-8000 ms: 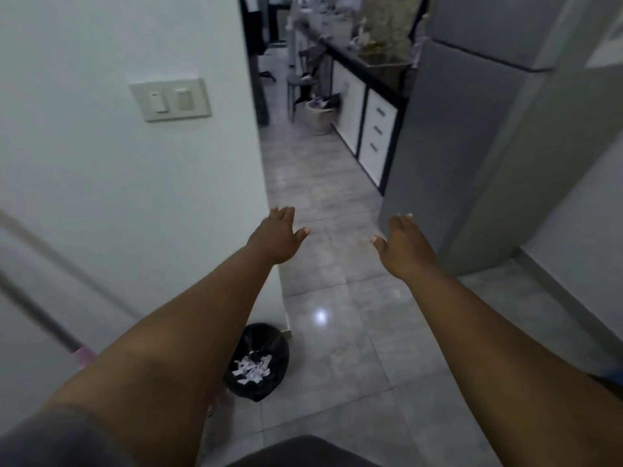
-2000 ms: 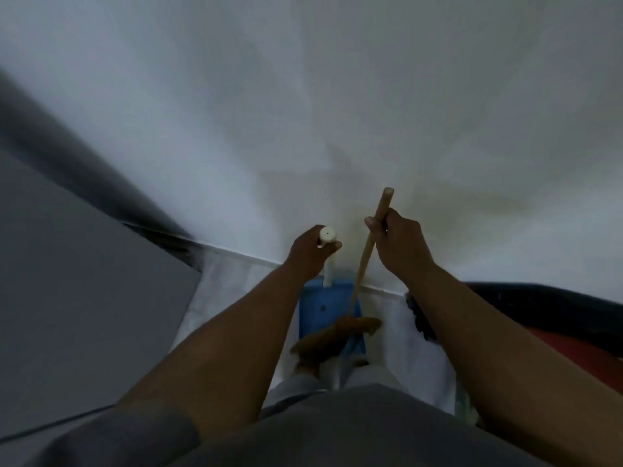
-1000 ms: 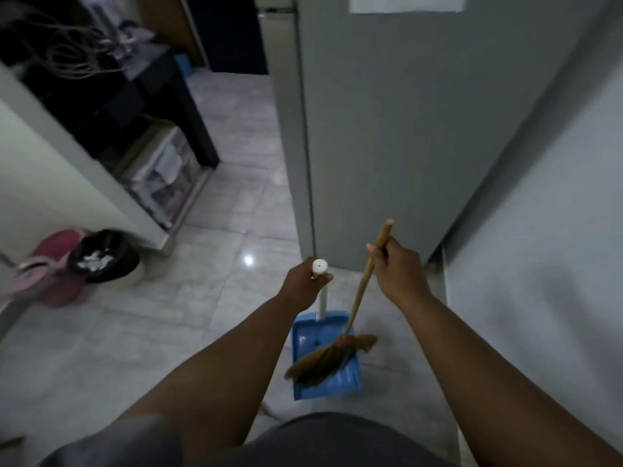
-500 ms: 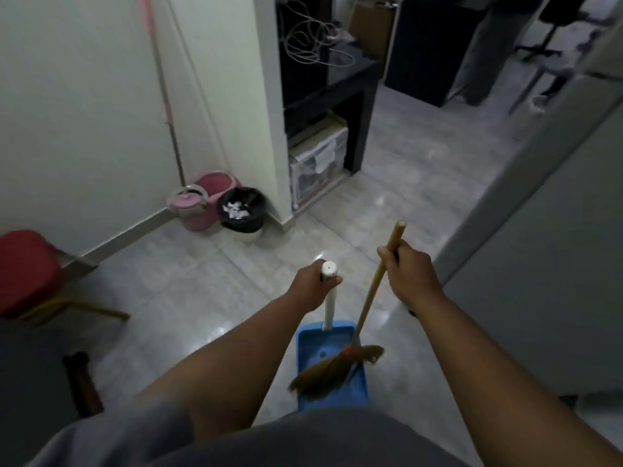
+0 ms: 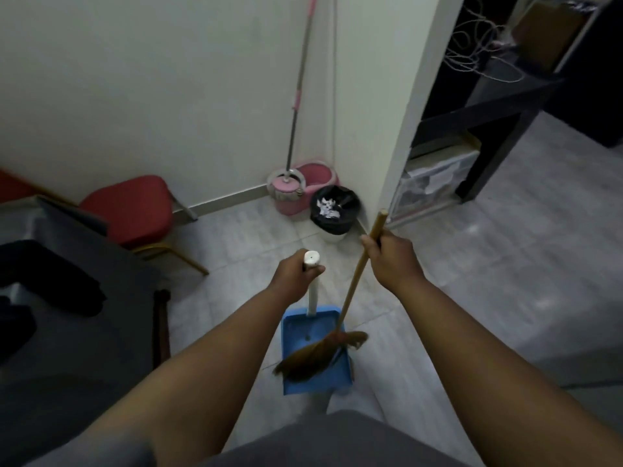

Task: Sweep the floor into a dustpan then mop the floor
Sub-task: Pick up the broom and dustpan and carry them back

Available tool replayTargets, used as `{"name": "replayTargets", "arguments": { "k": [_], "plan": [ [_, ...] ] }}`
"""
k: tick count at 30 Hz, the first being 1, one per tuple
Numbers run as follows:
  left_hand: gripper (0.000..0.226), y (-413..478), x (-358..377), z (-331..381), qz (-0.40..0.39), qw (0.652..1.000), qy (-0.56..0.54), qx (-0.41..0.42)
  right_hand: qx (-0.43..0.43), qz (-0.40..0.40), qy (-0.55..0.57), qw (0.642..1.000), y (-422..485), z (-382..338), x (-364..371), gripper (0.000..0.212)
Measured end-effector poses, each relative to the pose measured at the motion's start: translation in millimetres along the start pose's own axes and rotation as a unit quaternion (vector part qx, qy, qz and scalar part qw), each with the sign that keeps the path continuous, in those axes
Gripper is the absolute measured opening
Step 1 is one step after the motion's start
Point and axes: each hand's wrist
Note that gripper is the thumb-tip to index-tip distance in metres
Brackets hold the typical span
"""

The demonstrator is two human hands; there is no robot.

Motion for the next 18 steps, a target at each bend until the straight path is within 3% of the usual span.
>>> {"name": "replayTargets", "arguments": {
  "k": [10, 18],
  "plan": [
    [0.019, 91, -70, 10, 0.108, 0.991, -0.027, -0.076, -0.091, -0.083, 0.059, 0.991, 160, -20, 33, 0.027],
    [0.020, 152, -89, 10, 0.138, 0.981, -0.052, -0.123, -0.131, -0.123, 0.064, 0.982, 247, -25, 64, 0.026]
  ]
}}
Point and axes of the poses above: each hand's wrist, its own y-axis towards the middle knuckle, its own x-axis out of the palm, z = x × y, and after that the axes turned 12 degrees about -x, right-handed
